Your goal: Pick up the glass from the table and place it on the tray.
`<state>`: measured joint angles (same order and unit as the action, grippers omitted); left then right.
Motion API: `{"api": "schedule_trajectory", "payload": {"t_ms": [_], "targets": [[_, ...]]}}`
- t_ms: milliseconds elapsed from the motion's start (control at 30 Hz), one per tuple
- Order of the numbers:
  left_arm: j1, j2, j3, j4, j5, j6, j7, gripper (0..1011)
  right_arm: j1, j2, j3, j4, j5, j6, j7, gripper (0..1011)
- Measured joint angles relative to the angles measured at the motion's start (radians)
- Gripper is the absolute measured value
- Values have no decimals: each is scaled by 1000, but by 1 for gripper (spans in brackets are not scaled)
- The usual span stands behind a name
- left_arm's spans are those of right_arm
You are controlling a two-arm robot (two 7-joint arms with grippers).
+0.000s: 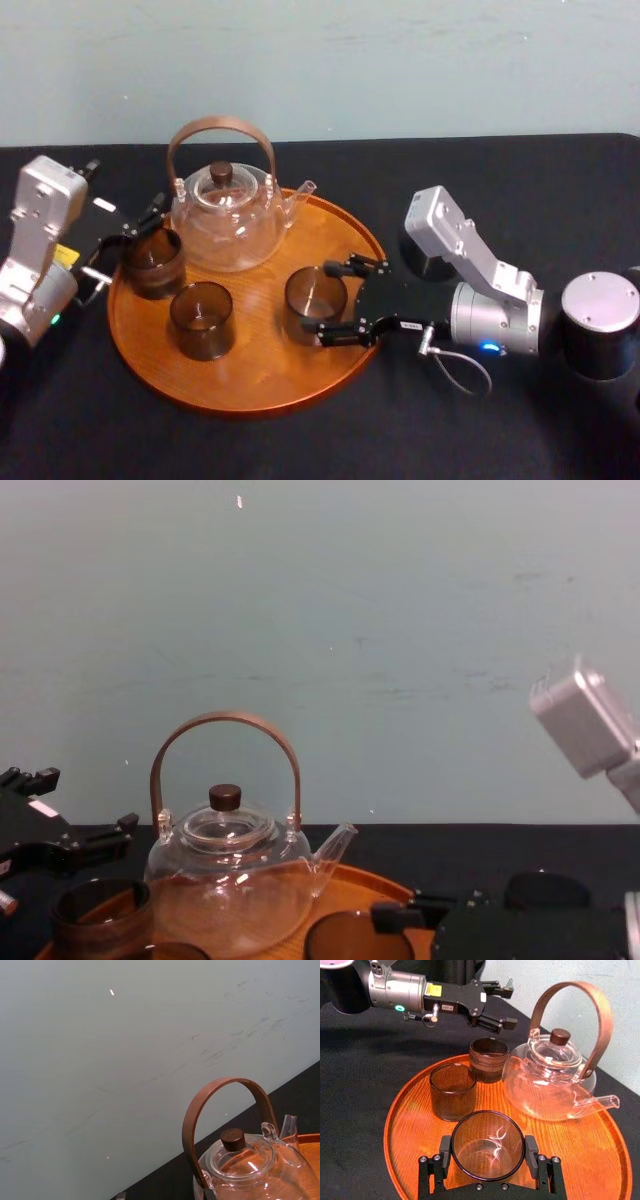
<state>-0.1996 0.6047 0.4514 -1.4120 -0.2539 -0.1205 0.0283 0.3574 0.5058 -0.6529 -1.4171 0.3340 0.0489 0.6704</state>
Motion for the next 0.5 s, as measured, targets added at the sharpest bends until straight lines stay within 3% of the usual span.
{"api": "schedule_trajectory", "payload": {"t_ms": [500], "targets": [[0,0,0,0,0,0,0,1001,-6,-17,-12,28,-22,0,2,898]]}}
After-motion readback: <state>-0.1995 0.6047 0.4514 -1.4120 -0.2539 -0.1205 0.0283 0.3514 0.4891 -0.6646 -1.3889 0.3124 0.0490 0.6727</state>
